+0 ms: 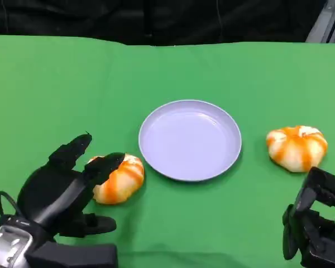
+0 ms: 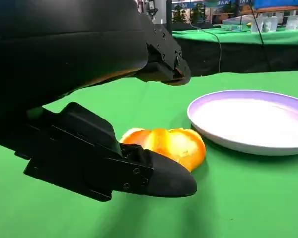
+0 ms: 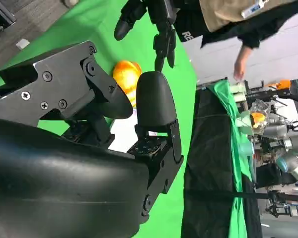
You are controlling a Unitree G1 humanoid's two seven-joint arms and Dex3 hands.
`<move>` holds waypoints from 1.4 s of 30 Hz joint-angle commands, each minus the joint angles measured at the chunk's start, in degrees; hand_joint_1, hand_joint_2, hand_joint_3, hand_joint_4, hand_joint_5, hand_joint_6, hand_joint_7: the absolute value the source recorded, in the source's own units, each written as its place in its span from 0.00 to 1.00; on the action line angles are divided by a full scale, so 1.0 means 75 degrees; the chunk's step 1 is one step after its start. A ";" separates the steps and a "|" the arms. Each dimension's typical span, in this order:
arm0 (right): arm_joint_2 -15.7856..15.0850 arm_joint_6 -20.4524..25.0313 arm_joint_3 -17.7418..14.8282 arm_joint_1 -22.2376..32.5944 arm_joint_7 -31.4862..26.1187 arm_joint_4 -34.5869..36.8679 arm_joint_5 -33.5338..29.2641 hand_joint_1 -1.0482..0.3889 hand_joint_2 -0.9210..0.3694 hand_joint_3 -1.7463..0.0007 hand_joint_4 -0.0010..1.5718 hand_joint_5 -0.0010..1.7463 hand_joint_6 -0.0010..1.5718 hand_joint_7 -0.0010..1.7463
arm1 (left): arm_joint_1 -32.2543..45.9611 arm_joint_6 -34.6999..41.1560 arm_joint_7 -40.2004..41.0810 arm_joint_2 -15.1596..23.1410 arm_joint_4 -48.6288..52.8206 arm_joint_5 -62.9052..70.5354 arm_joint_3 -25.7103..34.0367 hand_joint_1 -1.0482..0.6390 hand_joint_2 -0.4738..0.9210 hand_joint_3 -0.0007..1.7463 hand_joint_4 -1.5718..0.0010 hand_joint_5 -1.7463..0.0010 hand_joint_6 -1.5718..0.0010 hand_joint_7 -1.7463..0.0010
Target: Grasp the bread from the table and place it into the plate.
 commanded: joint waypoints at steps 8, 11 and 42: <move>-0.0074 0.0019 -0.0026 0.0097 -0.0034 -0.0214 0.0034 0.70 0.23 0.31 0.60 1.00 0.41 1.00 | -0.2141 0.0452 0.1096 -0.0576 0.3689 0.0289 -0.1032 0.09 1.00 0.21 0.99 1.00 0.81 1.00; -0.0085 0.0106 -0.0039 0.0119 -0.0038 -0.0281 0.0108 0.69 0.23 0.31 0.60 1.00 0.41 1.00 | -0.2221 0.0449 0.1198 -0.0545 0.3831 0.0182 -0.1142 0.09 1.00 0.21 1.00 1.00 0.81 1.00; -0.0102 0.0002 -0.0006 0.0182 -0.0007 -0.0322 0.0130 0.69 0.22 0.32 0.60 1.00 0.40 1.00 | -0.2790 0.0679 0.1232 -0.0560 0.4768 -0.0244 -0.1525 0.10 1.00 0.22 1.00 1.00 0.82 1.00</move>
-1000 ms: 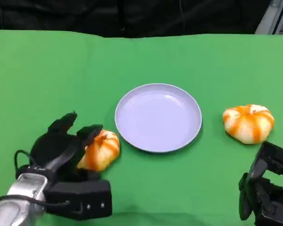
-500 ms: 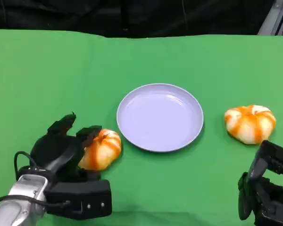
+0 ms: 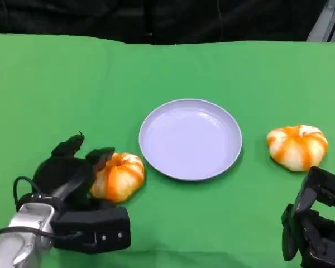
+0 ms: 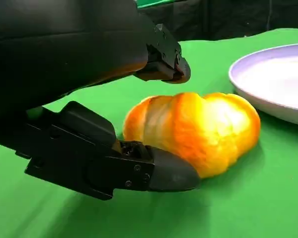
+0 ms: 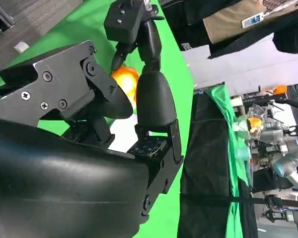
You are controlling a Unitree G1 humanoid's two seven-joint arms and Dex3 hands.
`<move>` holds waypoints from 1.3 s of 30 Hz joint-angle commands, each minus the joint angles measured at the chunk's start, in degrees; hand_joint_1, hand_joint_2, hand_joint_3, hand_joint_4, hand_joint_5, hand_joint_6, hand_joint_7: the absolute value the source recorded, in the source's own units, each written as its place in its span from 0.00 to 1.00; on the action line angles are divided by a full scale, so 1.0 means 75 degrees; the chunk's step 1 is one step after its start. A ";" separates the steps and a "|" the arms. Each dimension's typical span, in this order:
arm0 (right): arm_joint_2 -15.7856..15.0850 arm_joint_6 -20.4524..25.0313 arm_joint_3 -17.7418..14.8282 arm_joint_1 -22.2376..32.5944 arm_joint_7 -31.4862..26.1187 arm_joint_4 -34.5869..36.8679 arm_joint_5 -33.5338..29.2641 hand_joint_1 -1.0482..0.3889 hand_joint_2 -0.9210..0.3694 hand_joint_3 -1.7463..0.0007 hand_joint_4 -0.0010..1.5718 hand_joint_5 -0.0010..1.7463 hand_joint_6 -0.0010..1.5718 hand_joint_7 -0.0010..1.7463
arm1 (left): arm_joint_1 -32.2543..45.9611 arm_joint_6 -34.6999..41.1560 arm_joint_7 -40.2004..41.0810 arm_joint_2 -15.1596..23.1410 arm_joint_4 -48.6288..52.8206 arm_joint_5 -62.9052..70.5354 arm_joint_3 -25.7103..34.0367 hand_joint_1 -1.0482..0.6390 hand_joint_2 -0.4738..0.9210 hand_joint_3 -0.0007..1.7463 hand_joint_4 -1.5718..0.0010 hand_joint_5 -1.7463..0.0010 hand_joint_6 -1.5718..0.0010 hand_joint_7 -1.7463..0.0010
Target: Grasp the bread from the table and place it into the plate.
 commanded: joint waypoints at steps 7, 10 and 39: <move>-0.0117 -0.0027 -0.0039 0.0063 0.0013 -0.0078 0.0014 0.69 0.21 0.33 0.59 1.00 0.39 1.00 | -0.0449 -0.0057 0.0083 0.0013 0.0753 -0.0248 -0.0252 0.11 1.00 0.23 0.99 1.00 0.82 1.00; -0.0120 0.0034 -0.0048 0.0070 -0.0025 -0.0114 0.0025 0.69 0.21 0.33 0.59 1.00 0.39 1.00 | -0.0551 -0.0079 0.0144 -0.0031 0.0936 -0.0245 -0.0332 0.11 1.00 0.24 0.98 0.99 0.82 1.00; -0.0141 0.0084 -0.0120 0.0038 -0.0029 -0.0143 0.0058 0.70 0.19 0.34 0.58 1.00 0.39 1.00 | -0.1390 0.0014 -0.0530 -0.0179 0.1937 -0.0154 -0.1370 0.21 1.00 0.35 0.94 0.99 0.80 0.99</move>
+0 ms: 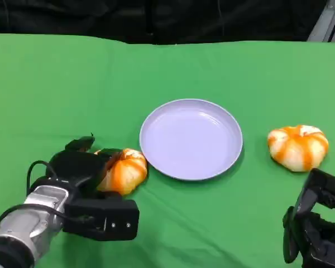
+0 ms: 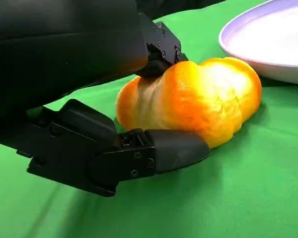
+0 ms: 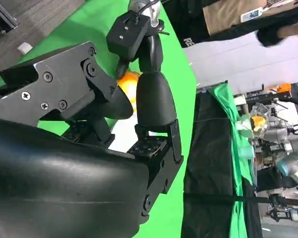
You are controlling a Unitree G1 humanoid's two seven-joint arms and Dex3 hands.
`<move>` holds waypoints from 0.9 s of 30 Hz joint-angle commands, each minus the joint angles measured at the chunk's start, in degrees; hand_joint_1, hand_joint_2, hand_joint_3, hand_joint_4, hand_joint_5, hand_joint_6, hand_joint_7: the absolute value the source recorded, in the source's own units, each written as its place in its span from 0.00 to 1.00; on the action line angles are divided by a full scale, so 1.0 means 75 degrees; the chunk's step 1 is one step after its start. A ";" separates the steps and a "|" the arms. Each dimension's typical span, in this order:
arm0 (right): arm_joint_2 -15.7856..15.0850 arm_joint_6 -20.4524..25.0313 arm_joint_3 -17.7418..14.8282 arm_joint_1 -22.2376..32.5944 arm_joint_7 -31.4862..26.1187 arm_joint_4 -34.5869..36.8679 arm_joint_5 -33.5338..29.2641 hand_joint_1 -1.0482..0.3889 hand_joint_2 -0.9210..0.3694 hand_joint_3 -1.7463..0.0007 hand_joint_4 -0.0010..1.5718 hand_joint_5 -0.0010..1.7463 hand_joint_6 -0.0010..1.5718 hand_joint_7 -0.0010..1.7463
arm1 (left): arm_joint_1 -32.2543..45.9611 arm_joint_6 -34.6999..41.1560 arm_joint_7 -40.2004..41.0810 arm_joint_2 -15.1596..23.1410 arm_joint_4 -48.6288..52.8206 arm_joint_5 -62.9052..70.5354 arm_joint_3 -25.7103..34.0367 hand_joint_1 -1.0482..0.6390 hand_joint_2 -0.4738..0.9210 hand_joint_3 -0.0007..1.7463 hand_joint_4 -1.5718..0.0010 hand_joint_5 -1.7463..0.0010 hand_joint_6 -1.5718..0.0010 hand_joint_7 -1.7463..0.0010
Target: Grasp the bread from the table and place it into the plate.
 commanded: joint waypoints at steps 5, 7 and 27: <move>-0.0086 -0.0067 -0.0061 -0.0002 -0.0008 -0.0076 -0.0002 0.70 0.19 0.35 0.58 1.00 0.39 1.00 | 0.0013 -0.0050 -0.0310 0.0009 0.0102 -0.0183 -0.0022 0.21 1.00 0.34 0.94 0.99 0.80 0.99; -0.0061 -0.0120 -0.0051 0.0012 -0.0007 -0.0063 -0.0023 0.70 0.19 0.34 0.59 1.00 0.39 1.00 | 0.0061 -0.0231 -0.0486 0.0028 0.0028 -0.0392 0.0063 0.28 1.00 0.32 0.82 0.96 0.74 0.98; -0.0035 -0.0038 0.0003 0.0069 -0.0155 -0.0203 -0.0073 0.70 0.20 0.34 0.58 1.00 0.39 1.00 | 0.0158 -0.1431 0.3080 -0.0231 0.1045 -0.0387 0.0334 0.59 1.00 0.07 0.51 0.00 0.63 0.01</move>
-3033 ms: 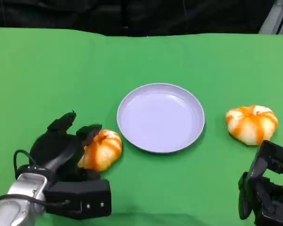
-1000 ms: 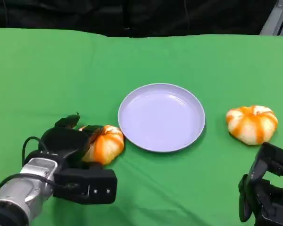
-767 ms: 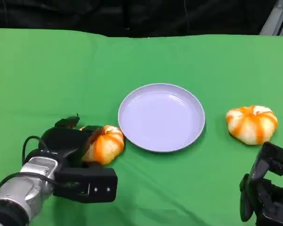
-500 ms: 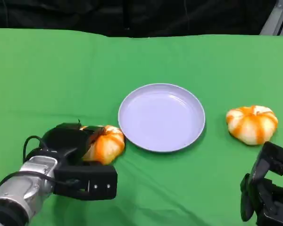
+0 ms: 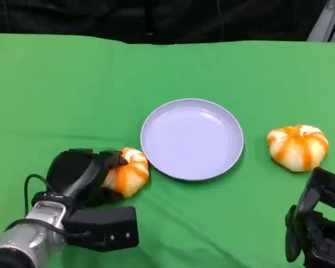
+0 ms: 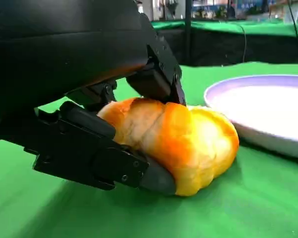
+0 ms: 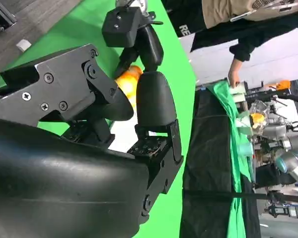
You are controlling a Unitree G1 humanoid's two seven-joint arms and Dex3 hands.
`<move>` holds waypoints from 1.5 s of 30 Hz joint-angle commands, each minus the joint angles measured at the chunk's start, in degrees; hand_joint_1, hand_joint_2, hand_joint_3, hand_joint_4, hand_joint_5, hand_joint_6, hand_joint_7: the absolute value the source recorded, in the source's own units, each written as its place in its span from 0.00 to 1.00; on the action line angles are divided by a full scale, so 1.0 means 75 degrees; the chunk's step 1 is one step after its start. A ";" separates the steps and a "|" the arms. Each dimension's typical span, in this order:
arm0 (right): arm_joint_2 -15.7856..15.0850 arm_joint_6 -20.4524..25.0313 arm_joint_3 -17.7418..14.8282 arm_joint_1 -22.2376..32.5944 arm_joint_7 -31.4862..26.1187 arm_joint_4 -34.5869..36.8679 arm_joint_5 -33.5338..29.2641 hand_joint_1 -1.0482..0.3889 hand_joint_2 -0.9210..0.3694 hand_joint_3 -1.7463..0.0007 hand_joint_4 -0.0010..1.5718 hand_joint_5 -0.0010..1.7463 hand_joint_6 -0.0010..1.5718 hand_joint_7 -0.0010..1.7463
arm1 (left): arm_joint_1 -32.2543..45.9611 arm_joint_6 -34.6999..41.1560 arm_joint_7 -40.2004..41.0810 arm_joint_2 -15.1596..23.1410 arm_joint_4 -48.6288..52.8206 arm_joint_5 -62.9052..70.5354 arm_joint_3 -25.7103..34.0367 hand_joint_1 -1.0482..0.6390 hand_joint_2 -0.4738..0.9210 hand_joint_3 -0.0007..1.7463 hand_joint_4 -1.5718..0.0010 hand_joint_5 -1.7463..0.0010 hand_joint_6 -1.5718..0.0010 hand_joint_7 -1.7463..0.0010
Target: Grasp the bread from the table and place it into the plate.
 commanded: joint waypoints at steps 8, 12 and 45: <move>-0.0018 -0.0211 0.0065 0.0001 0.0001 0.0053 -0.0092 0.70 0.20 0.33 0.58 1.00 0.39 1.00 | 0.0196 0.0046 0.0129 0.0512 -0.0252 -0.0155 0.0368 0.56 0.99 0.10 0.53 0.00 0.67 0.00; -0.0062 -0.0145 0.0025 -0.0019 0.0011 0.0058 -0.0049 0.69 0.20 0.34 0.58 1.00 0.39 1.00 | 0.0288 0.0037 0.0372 0.0698 -0.0543 -0.0197 0.0608 0.58 0.97 0.09 0.51 0.00 0.64 0.00; 0.0266 -0.0606 0.0404 0.0097 -0.0077 0.0172 -0.0172 0.70 0.22 0.32 0.60 1.00 0.40 1.00 | -0.2191 0.0131 -0.0810 -0.1301 0.0056 0.0021 0.0043 0.58 0.81 0.37 0.48 0.00 0.62 0.00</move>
